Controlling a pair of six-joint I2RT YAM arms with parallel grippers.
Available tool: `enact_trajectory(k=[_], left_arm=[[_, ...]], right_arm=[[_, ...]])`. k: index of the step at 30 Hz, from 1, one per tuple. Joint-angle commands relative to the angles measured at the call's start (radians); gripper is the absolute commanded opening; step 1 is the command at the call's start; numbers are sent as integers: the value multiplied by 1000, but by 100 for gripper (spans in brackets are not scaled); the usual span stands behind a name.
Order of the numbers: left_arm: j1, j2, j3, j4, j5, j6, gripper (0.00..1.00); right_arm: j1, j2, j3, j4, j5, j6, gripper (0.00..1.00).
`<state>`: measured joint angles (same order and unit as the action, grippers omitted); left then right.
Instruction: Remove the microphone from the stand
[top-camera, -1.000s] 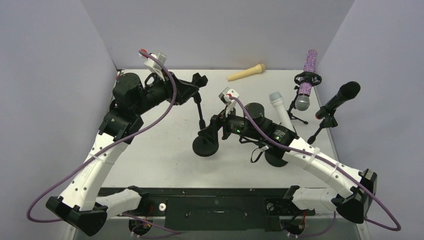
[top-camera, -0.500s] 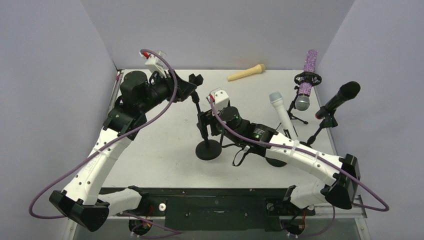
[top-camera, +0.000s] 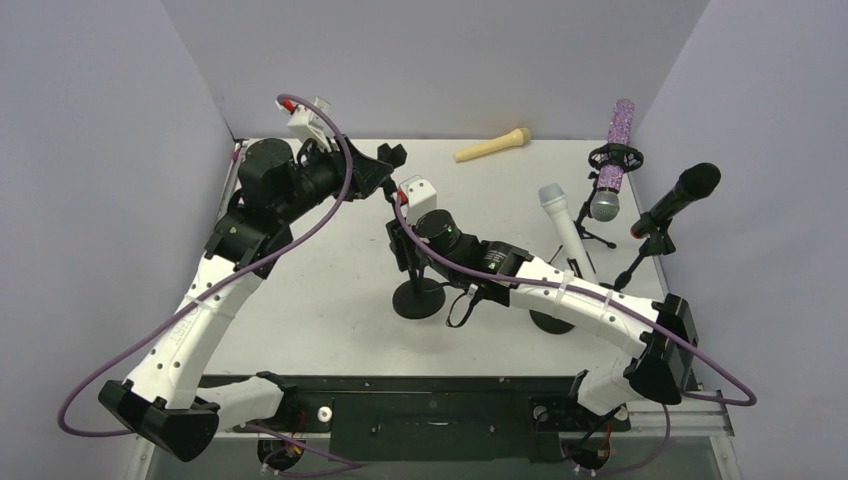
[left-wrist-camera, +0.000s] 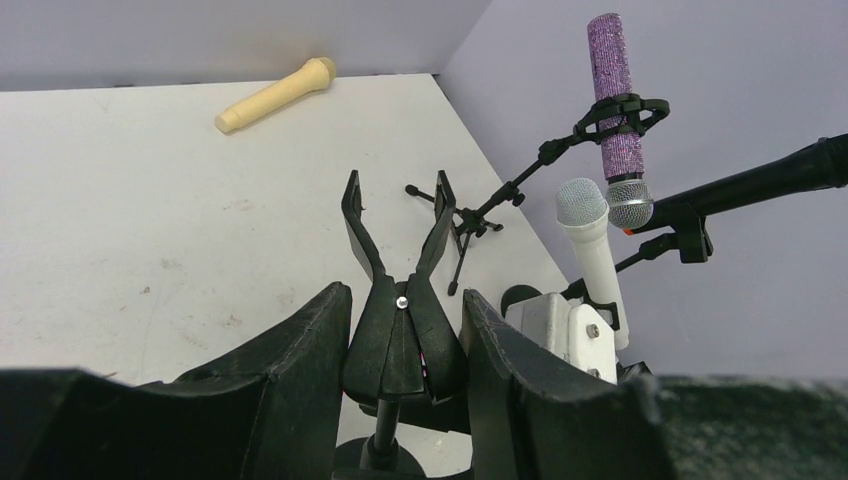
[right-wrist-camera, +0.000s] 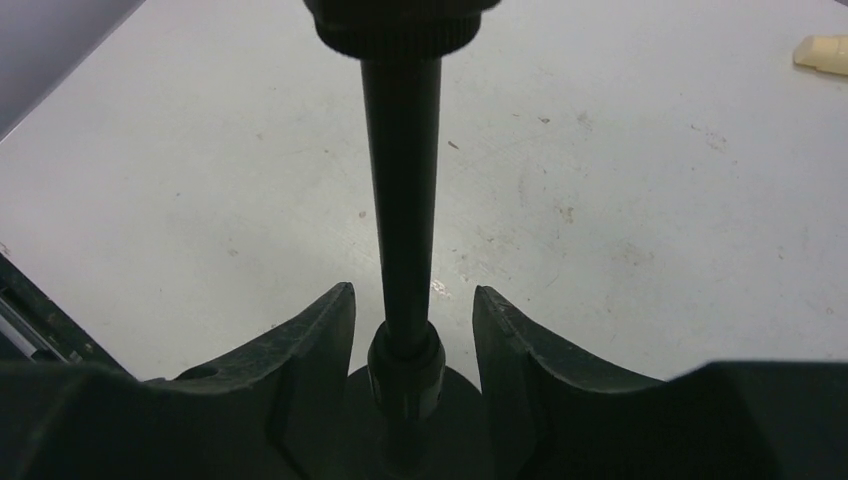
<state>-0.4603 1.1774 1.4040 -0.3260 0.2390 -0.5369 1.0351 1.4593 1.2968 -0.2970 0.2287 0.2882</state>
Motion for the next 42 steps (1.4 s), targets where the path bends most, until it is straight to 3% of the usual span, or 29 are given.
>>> enact_trajectory(k=[1, 4, 6, 10, 15, 16, 17, 18, 19, 20, 21, 23, 28, 37, 42], left_arm=[[0, -11, 77, 74, 3, -41, 0], [0, -10, 87, 69, 3, -40, 0], [0, -8, 88, 68, 3, -40, 0], [0, -5, 89, 63, 5, -38, 0], [0, -5, 85, 67, 5, -35, 0], [0, -3, 85, 67, 11, -30, 1], [0, -3, 85, 61, 13, -21, 22], [1, -3, 83, 53, 11, -15, 34], [1, -6, 74, 49, 7, -2, 60], [1, -15, 64, 48, -2, 4, 69], [2, -21, 42, 49, -7, 15, 87], [5, -55, 8, 59, -21, 32, 99], [11, -126, -103, 159, 14, 54, 96], [8, -282, -514, 509, 194, 39, 100], [-52, -267, -640, 660, 209, 37, 93]], right_arm=[[5, 12, 48, 6, 17, -6, 47], [5, 18, 48, 1, 17, -8, 55], [4, 22, 48, 0, 19, -7, 53], [4, 11, 44, 5, 26, -3, 35], [0, 10, 61, -20, 30, -2, 0], [-6, 8, 64, -27, 28, 1, 0], [-11, 1, 72, -32, 24, 4, 0], [-23, -3, 77, -43, 19, 12, 0], [-31, -13, 84, -46, 8, 15, 0], [-43, -21, 87, -53, 3, 20, 0], [-49, -34, 95, -58, -5, 22, 0], [-60, -46, 117, -79, -9, 22, 0], [-85, -49, 176, -132, -17, 45, 0], [-111, -23, 346, -232, 5, 108, 0], [-107, 11, 447, -273, 30, 142, 0]])
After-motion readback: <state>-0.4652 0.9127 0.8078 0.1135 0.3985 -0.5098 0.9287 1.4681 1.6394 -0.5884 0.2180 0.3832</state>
